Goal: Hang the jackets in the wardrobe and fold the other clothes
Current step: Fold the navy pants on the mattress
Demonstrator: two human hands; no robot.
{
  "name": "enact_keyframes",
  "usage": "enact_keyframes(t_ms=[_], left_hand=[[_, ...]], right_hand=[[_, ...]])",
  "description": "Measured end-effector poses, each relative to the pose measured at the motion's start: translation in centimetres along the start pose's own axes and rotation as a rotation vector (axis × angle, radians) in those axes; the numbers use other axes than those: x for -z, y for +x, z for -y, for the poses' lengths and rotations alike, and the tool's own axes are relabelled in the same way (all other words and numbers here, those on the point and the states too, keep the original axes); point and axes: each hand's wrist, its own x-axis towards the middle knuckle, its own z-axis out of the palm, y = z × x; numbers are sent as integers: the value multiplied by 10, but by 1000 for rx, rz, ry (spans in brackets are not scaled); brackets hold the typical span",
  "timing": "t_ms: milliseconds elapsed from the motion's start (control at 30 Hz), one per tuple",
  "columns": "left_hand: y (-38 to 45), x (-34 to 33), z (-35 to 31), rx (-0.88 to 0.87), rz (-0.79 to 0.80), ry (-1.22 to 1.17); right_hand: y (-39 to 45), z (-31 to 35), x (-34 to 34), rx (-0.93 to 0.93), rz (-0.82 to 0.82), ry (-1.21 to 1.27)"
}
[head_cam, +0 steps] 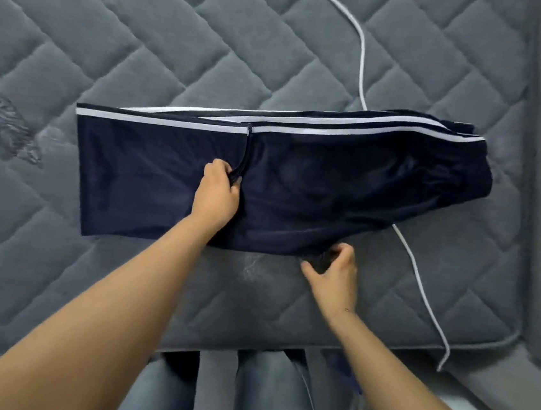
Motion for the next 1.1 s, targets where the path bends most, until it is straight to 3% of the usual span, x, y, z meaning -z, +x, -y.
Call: enact_keyframes(t_ms=[133,200,400,500,600,767,900,1000,1100], left_hand=[[8,-4,4,-1,42,32],[10,-4,5,19,61,41],[14,-7,4,34,71,34],[16,-6,6,16,73,24],[17,-6,9,13,78,22],[18,-6,11,-2,86,6],[17,-2,12,-7,117,-47],[13,8,14,32,157,-210],[1,30,17,14,112,-358]], right_hand=[[5,16,-18,-361,-91,582],[0,18,-26,-413,-95,762],[2,14,-41,-95,-314,323],[3,2,-46,-80,-377,358],[-14,-11,-48,-67,-331,484],[-18,-30,-39,-307,-347,758],[-10,-14,-30,-405,-148,909],[0,8,-20,-446,-16,913],[5,28,-13,-528,-60,1077]])
